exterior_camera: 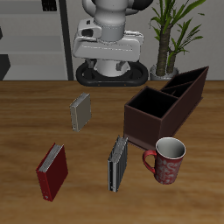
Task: Place the red mug into the left desk caddy's left compartment
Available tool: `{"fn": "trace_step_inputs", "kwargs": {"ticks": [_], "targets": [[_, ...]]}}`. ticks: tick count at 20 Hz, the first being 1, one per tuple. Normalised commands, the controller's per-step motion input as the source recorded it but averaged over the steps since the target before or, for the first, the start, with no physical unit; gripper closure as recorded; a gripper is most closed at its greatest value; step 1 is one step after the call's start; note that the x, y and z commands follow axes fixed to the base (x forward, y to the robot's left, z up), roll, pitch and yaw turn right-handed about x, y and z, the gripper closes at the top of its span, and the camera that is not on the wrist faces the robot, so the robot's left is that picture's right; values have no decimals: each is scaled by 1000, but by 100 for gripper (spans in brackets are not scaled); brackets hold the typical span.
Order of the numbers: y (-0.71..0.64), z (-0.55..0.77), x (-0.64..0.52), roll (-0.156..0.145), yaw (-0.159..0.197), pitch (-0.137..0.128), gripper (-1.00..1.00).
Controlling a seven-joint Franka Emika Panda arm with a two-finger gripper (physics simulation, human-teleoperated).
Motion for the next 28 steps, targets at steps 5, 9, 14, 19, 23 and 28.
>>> {"fn": "trace_step_inputs", "kwargs": {"ticks": [5, 9, 14, 19, 23, 28], "targets": [[17, -39, -31, -2, -15, 11, -100], [79, -78, 11, 32, 34, 14, -100], [78, -23, 92, -5, 2, 12, -100], [274, 63, 340, -7, -1, 2, -100], [280, 190, 446, -16, -6, -27, -100], [298, 95, 405, 3, -26, -20, -100]]}}
